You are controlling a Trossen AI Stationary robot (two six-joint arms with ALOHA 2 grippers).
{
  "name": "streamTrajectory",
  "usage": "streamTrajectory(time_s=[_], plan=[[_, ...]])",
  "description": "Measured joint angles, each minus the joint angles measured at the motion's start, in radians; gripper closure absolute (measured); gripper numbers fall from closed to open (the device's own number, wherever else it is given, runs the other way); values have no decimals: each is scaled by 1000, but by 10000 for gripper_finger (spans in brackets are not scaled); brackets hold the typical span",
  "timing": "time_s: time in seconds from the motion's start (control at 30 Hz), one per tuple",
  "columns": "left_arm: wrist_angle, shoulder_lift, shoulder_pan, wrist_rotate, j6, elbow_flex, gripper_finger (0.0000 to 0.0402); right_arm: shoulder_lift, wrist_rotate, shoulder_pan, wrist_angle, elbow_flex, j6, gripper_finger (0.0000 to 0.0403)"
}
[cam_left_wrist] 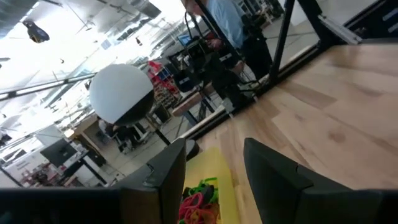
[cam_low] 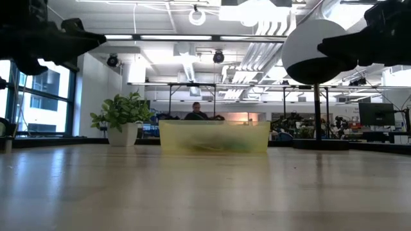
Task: Pick and place rubber bands into bin
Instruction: Return to Home Position
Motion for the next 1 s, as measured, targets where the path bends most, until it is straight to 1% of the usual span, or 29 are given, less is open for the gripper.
streamTrajectory(time_s=[0.1, 0.2, 0.27, 0.37, 0.47, 0.57, 0.7, 1.0], plan=[[-5, 0, -1, 1, -2, 3, 252, -5, 10, 0, 4, 0, -3, 265], [-28, -4, 0, -8, -9, 4, 252, -5, 42, 0, -13, 0, 1, 265], [-74, -4, 0, -10, -9, 4, 252, -5, 55, 0, -55, 0, 7, 265], [-81, 16, 0, -18, -16, 3, 252, -5, 71, 0, -126, 1, 30, 265], [-83, 47, 0, -26, -16, 3, 252, 7, 88, 0, -128, 2, 73, 265], [-79, 78, 0, -26, -12, 3, 252, 9, 85, 0, -130, 2, 108, 265], [-79, 105, 0, -26, -11, 3, 252, 9, 83, 0, -133, 2, 108, 265], [-79, 110, 0, -26, -10, 3, 252, 9, 83, 0, -136, 2, 107, 265]])
